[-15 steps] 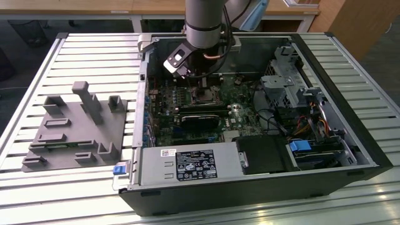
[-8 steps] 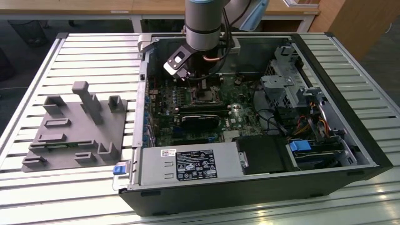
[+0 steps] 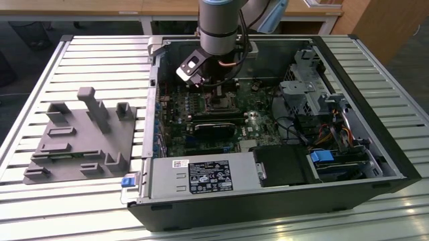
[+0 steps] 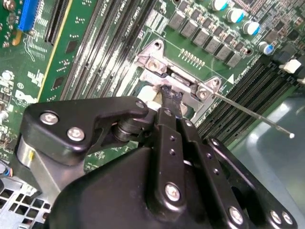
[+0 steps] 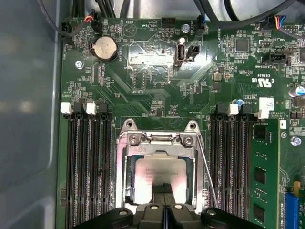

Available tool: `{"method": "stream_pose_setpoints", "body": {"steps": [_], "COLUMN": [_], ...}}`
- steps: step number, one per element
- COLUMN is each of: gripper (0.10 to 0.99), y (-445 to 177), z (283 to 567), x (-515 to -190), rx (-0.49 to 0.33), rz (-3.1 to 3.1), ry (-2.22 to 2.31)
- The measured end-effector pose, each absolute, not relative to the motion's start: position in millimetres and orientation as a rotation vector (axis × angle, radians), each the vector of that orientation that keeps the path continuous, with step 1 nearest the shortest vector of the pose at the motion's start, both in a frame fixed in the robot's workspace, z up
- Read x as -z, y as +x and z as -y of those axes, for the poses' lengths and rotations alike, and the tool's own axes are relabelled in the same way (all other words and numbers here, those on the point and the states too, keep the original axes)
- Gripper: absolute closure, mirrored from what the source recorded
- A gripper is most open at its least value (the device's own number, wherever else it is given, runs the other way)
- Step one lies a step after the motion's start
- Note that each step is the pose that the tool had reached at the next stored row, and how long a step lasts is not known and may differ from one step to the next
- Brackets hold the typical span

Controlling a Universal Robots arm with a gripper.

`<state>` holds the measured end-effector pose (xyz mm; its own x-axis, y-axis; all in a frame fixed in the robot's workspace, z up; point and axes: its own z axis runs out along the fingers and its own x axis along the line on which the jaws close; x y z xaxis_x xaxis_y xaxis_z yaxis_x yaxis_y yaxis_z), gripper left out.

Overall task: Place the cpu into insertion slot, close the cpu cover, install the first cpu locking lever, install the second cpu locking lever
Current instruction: 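Close the cpu cover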

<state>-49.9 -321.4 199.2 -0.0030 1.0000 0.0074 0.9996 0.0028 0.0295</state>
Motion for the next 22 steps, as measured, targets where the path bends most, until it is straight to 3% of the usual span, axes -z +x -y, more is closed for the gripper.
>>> {"method": "stream_pose_setpoints", "body": {"steps": [7, 22], "gripper": [0.980, 0.980], "y": [-49.6, -35.8], "z": [321.4, 321.4], "x": [-214.1, -213.8], "rx": [-0.042, -0.043], "rz": [-2.214, -2.214], "ry": [2.208, 2.208]}}
